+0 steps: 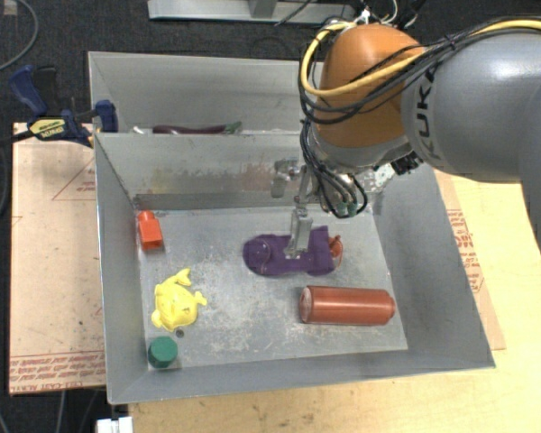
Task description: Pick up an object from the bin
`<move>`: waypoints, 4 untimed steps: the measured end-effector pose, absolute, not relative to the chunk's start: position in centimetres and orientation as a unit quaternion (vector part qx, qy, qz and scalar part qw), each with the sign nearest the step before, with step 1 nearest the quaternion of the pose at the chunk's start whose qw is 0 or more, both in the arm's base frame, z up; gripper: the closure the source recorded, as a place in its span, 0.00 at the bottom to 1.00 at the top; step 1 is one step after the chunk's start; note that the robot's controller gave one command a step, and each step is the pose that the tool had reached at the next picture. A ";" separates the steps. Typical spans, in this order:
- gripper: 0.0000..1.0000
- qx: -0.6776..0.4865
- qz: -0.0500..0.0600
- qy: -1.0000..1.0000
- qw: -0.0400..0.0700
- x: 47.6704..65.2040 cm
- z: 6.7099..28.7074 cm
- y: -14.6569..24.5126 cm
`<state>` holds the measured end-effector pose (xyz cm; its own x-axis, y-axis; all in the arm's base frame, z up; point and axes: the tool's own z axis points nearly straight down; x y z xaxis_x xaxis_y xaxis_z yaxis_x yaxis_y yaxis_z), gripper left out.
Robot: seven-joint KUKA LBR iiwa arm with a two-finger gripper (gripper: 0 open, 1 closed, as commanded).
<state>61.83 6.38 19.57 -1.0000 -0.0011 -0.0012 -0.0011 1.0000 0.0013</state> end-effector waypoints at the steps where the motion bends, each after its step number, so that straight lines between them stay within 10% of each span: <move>1: 0.00 0.029 0.001 1.000 0.004 61.5 16.6 5.5; 2: 1.00 -0.041 0.001 0.999 0.001 59.0 8.3 5.0; 3: 0.00 -0.041 0.001 0.999 0.001 59.1 8.3 5.0; 4: 1.00 -0.041 0.001 0.999 0.001 59.1 8.3 5.0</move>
Offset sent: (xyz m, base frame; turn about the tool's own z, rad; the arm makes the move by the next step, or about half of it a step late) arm -0.0281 -0.0144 -0.1120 -0.0834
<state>59.06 4.97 8.34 -0.9966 -0.0821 -0.0027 -0.0821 0.9966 0.0027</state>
